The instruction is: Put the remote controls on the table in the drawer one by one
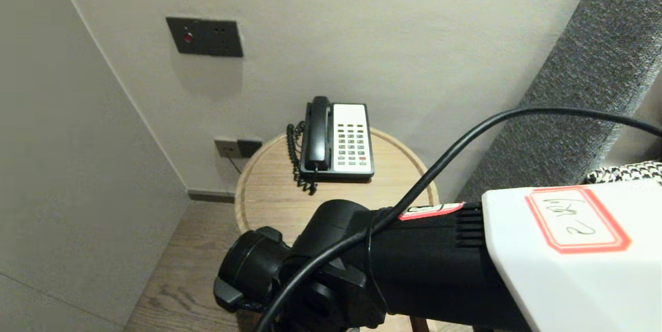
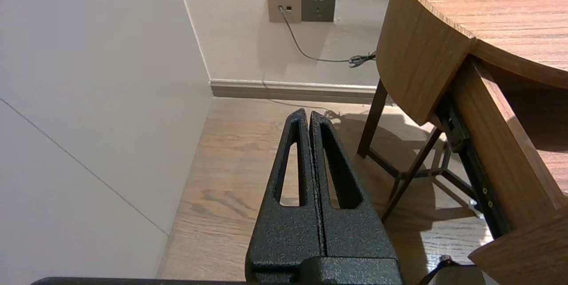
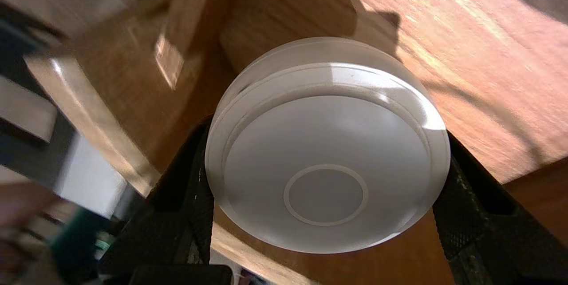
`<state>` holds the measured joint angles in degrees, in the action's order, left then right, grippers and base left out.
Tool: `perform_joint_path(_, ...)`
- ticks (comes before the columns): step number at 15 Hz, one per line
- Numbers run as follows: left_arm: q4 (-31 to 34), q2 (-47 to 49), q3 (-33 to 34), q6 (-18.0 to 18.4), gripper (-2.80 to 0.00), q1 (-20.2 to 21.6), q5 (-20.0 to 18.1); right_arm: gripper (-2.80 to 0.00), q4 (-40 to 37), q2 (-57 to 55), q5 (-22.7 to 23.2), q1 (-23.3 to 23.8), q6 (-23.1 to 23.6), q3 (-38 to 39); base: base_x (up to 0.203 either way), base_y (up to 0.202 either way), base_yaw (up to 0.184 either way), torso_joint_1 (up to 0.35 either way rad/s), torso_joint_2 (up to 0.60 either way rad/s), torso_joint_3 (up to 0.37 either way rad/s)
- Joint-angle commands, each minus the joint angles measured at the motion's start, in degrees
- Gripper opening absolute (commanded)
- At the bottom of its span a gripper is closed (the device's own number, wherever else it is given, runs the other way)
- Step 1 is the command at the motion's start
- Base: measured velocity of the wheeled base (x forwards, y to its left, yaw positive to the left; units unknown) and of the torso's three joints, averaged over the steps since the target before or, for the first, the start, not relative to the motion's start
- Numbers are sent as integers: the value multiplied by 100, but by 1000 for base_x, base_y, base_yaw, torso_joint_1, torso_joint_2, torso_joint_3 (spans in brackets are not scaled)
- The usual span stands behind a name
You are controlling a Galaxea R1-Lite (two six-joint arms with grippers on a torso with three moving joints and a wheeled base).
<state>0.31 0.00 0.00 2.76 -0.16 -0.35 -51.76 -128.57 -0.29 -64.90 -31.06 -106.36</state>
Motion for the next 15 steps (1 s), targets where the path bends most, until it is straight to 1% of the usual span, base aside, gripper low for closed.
perform_joint_path(1, 4, 0, 0, -3, -280, -2, 0, -280, -18, -98, 3, 4, -66, 20, 0, 0, 0, 0, 0, 0)
perform_joint_path(4, 4, 0, 0, -3, -280, 3, 0, -280, 17, -189, -20, 16, -79, -4, 0, 0, 0, 0, 0, 0)
perform_joint_path(7, 4, 0, 0, -3, -280, -2, 0, -280, 26, -291, -39, 107, -292, -5, 0, 0, 0, 0, 0, 0)
perform_joint_path(15, 4, 0, 0, -3, -280, -2, 0, -280, 175, -494, -85, 294, -357, -34, 0, 0, 0, 0, 0, 0)
